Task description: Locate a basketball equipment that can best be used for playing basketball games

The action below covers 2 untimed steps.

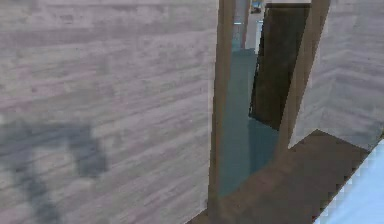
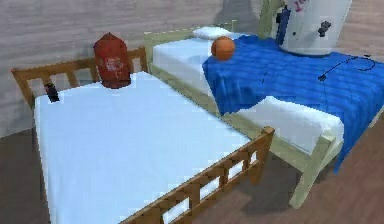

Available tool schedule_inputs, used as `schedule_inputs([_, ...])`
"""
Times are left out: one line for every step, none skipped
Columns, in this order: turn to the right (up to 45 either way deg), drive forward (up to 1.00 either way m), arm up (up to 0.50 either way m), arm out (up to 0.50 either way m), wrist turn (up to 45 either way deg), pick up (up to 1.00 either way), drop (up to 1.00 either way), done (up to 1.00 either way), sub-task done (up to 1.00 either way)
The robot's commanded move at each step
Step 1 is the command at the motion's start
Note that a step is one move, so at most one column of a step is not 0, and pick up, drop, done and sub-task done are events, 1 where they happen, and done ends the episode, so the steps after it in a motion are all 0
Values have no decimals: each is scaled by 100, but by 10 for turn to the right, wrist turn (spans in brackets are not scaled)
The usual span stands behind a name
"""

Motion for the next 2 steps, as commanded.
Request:
schedule_inputs([0, 55, 0, 0, 0, 0, 0, 0, 0])
schedule_inputs([450, 0, 0, 0, 0, 0, 0, 0, 0])
